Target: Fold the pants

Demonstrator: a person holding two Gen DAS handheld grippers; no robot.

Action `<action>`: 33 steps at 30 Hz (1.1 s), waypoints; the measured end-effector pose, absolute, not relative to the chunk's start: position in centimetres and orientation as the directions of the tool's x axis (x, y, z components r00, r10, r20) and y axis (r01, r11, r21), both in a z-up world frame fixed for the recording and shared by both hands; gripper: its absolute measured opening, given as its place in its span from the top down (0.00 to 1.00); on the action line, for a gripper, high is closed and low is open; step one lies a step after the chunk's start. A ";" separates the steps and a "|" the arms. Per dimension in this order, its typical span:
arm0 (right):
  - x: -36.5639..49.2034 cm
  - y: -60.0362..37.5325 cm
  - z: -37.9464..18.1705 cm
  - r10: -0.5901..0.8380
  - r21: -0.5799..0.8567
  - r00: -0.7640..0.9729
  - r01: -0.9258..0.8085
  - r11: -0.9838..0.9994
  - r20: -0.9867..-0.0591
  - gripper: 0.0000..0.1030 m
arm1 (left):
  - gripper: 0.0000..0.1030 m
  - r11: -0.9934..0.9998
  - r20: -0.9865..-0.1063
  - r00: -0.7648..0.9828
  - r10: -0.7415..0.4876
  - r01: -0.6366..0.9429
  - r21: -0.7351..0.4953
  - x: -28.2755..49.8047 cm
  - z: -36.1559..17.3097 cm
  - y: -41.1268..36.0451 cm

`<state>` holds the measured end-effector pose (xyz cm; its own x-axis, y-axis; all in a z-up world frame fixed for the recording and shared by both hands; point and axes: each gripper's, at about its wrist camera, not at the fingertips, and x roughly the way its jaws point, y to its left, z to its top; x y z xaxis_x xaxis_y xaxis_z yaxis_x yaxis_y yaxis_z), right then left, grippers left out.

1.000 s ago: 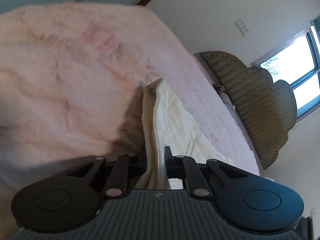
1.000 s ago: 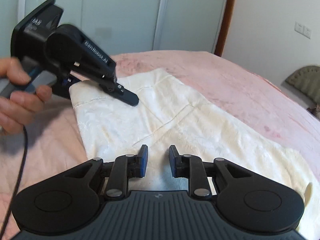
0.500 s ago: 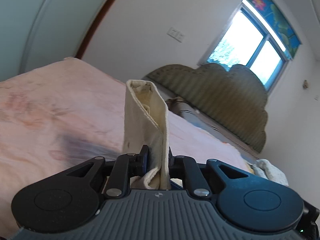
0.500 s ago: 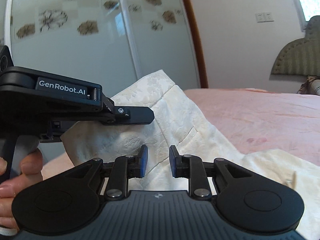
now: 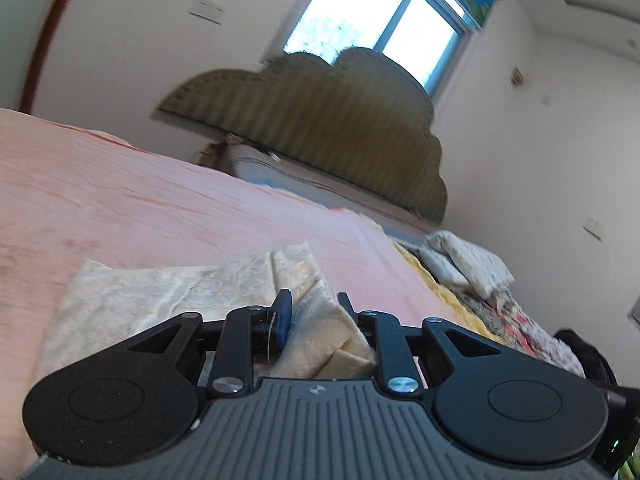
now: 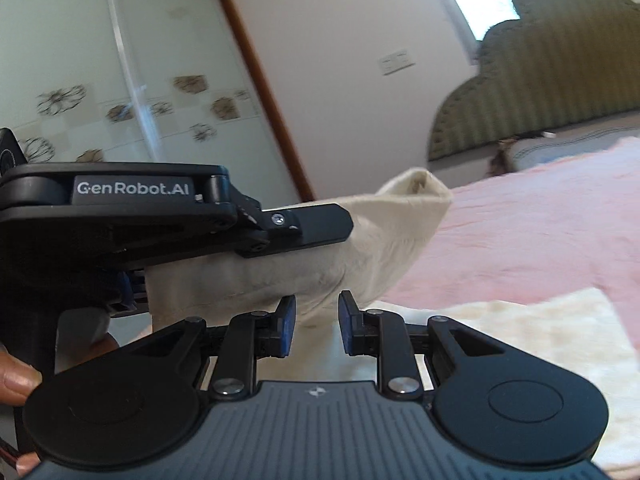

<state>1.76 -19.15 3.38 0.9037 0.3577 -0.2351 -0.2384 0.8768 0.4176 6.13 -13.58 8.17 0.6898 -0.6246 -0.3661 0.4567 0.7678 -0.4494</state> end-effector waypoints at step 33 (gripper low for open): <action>-1.2 -32.1 0.0 -0.074 0.355 0.892 0.252 0.900 -0.445 0.63 | 0.18 0.763 -0.467 0.603 -0.647 0.504 -0.405 9.5 4.1 -14.3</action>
<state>-1.22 -32.15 -0.04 0.8922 -0.0743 -0.4454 0.2521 0.9003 0.3549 9.50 -14.34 4.09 0.6034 -0.6467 -0.4666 0.5040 0.7627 -0.4053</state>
